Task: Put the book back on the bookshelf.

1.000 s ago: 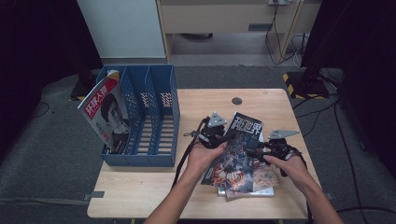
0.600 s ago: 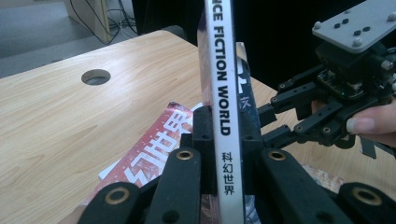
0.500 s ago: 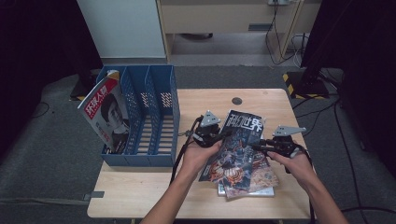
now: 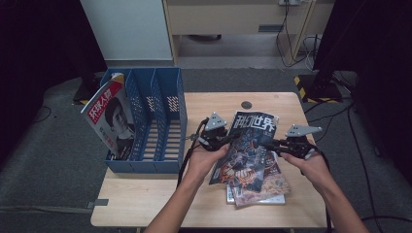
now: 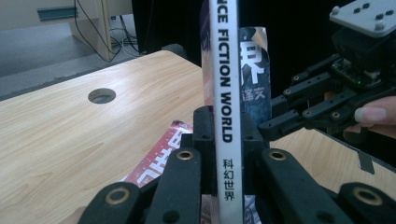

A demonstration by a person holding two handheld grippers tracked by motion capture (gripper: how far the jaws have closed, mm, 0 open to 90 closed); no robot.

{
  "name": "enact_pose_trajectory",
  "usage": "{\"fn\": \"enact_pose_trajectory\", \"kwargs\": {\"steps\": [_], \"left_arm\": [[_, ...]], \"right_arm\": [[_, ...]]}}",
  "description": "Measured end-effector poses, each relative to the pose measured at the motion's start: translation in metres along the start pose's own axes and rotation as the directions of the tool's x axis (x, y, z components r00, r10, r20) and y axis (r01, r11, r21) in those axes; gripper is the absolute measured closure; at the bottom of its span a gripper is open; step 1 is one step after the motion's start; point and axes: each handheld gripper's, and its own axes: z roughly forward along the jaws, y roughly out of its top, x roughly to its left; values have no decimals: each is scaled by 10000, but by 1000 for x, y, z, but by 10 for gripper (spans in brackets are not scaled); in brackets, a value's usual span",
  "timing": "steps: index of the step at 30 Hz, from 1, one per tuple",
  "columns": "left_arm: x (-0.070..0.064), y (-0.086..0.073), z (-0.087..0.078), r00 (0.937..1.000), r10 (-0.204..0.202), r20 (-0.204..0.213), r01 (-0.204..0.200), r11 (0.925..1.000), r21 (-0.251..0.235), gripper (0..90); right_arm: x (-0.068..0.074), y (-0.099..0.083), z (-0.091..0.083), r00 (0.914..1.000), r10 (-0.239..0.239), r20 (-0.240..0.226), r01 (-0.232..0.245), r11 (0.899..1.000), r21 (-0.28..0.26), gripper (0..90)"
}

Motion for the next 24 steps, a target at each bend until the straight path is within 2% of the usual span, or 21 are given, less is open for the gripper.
{"fn": "enact_pose_trajectory", "kwargs": {"steps": [8, 13, 24], "left_arm": [[4, 1, -5, 10000, -60, 61, 62, 9998, -180, 824], [4, 3, -7, 10000, -40, 69, 43, 9990, -454, 824], [4, 5, -7, 10000, 94, -27, -96, 9970, -770, 823]], "right_arm": [[1, 12, -7, 9992, -339, 228, 341, 9994, -81, 762], [1, 22, -13, 9973, -576, 464, 588, 9980, -228, 774], [-1, 34, -21, 9946, -723, 747, 758, 9961, -444, 782]]}}
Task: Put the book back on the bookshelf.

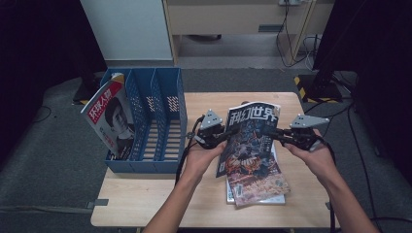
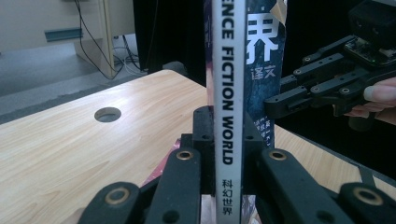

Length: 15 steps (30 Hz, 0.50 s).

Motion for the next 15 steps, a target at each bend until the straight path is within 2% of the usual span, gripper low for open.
{"fn": "enact_pose_trajectory", "kwargs": {"steps": [15], "left_arm": [[2, -1, -1, 9999, -106, -10, 106, 9999, -11, 823]], "right_arm": [[0, 2, 0, 10000, 10, -71, -10, 10000, -62, 783]]}}
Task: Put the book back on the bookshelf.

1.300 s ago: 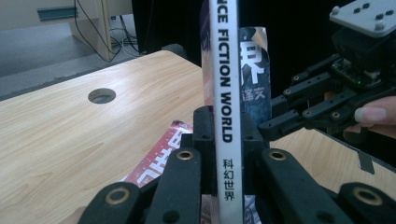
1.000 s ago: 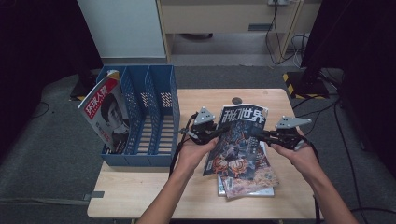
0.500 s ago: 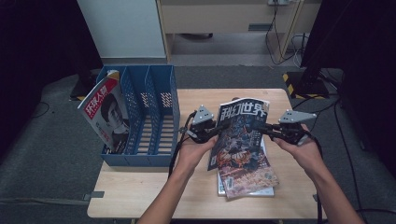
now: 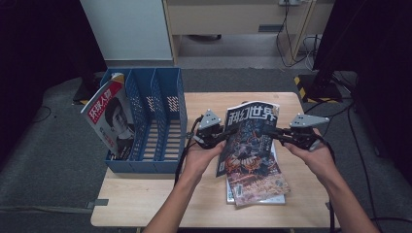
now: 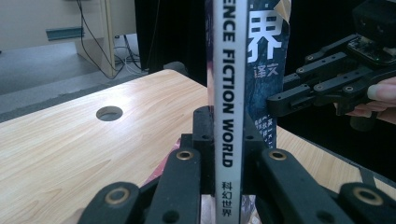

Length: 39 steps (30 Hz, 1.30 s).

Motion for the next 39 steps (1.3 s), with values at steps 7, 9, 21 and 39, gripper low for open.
{"fn": "enact_pose_trajectory", "kwargs": {"steps": [7, 9, 21, 39], "left_arm": [[1, 0, 1, 10000, -14, 1, 14, 10000, -2, 823], [2, 1, 2, 10000, -39, 3, 39, 10000, 1, 823], [3, 14, 17, 9946, 1037, 25, -1033, 9928, -604, 822], [12, -13, -2, 9942, 1014, 365, -953, 9855, -1400, 805]], "right_arm": [[0, 1, 0, 10000, -44, 45, 44, 10000, 43, 783], [-1, 2, 0, 9999, -59, 121, 58, 10000, 56, 783], [-11, 19, -6, 9953, -290, 923, 271, 9994, 212, 796], [12, 24, -15, 9887, -1381, 584, 1341, 9887, 668, 814]]}}
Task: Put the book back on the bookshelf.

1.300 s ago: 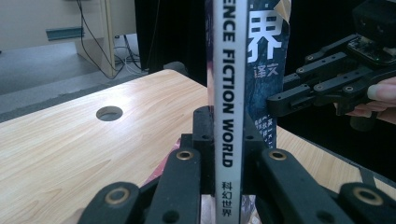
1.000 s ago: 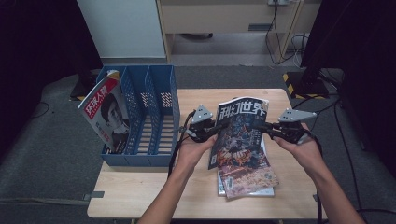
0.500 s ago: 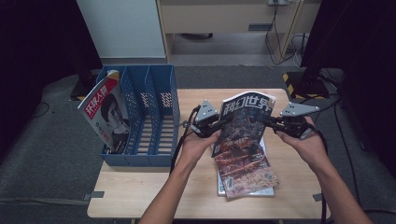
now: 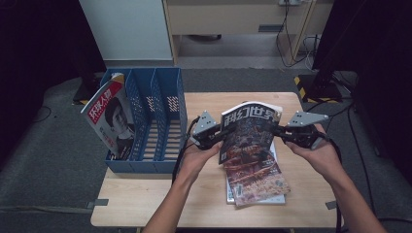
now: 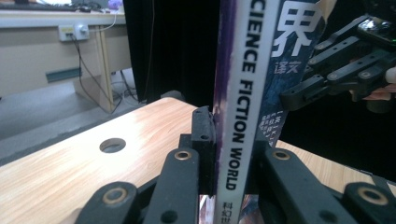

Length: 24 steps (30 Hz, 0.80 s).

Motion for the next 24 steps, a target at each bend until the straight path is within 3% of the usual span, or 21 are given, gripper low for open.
{"fn": "enact_pose_trajectory", "kwargs": {"steps": [11, 17, 24], "left_arm": [[0, -2, 6, 9984, -120, 551, 154, 9981, -602, 724], [3, -2, 9, 9967, -232, 773, 286, 9972, -698, 680], [1, 0, 14, 9915, -5, 1301, 94, 9977, -679, 571]], "right_arm": [[-1, -3, -2, 9993, 91, -350, -98, 9997, -203, 815], [-2, -3, -2, 9988, 153, -474, -163, 9996, -220, 815], [-3, -4, -2, 9985, 213, -503, -224, 9995, -219, 812]]}}
